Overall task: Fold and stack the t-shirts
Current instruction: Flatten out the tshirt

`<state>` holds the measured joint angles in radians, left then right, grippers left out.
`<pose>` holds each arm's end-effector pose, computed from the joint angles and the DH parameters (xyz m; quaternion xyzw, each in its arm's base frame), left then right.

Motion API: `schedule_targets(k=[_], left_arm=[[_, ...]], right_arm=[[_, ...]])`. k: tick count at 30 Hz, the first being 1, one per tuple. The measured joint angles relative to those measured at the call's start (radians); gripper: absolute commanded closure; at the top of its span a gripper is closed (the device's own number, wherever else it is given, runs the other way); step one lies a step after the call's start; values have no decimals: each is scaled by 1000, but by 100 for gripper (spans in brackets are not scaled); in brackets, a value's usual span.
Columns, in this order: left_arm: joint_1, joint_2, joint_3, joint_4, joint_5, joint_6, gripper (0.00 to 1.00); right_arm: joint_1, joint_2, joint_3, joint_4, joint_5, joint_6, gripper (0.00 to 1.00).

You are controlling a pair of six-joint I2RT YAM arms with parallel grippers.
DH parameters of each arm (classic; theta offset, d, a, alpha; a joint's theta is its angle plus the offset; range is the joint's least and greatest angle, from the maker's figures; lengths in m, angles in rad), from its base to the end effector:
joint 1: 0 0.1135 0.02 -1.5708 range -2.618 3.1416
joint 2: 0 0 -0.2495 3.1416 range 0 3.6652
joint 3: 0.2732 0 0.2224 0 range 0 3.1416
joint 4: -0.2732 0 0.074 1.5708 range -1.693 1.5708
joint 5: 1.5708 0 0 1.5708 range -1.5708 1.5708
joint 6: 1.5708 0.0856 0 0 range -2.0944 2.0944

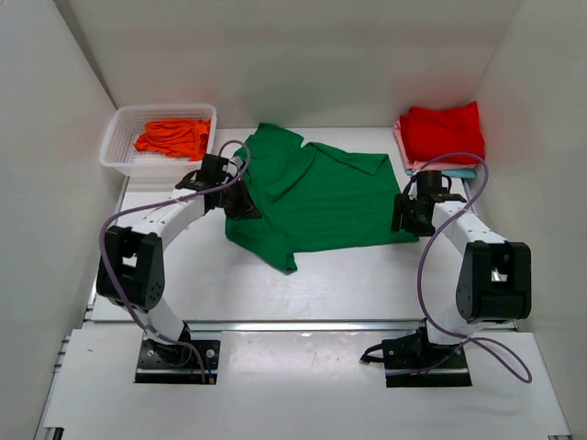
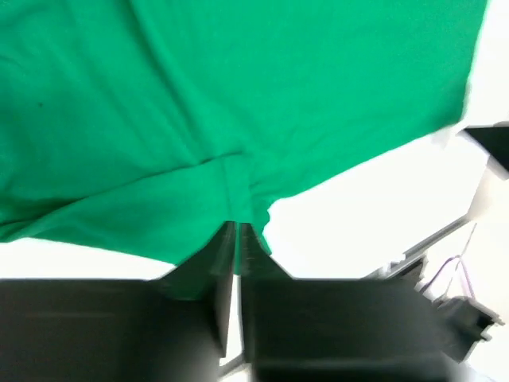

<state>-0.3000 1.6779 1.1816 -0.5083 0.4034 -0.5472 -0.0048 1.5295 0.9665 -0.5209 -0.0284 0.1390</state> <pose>0.3201 -0.1342 0.1835 -0.0604 0.9405 -0.2879 0.1704 0.2975 0.0010 0.1582 0.0663 0.9682 0.0299 0.2396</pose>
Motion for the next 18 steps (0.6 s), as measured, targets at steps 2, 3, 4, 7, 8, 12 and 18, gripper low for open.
schedule_targets(k=[2,3,4,7,8,12,18], left_arm=[[14,-44,-48,67,3,-15,95],[6,-49,-55,96,4,-15,83],[-8,-48,-58,119,4,-18,65],[-87,-42,-68,153,-24,-27,58],[-107,-41,-68,154,-31,-31,57],[-181,-18,-68,150,-75,-34,44],[-192,72,-22,86,-185,-36,67]], right_arm=[[12,-12,-9,7,-2,3,39],[18,-20,-18,10,-7,7,39],[19,-24,-24,11,-11,8,39],[25,-38,-47,15,-19,15,39],[25,-42,-55,16,-21,18,39],[17,-67,-79,22,-28,23,39],[15,-101,-105,43,-35,26,39]])
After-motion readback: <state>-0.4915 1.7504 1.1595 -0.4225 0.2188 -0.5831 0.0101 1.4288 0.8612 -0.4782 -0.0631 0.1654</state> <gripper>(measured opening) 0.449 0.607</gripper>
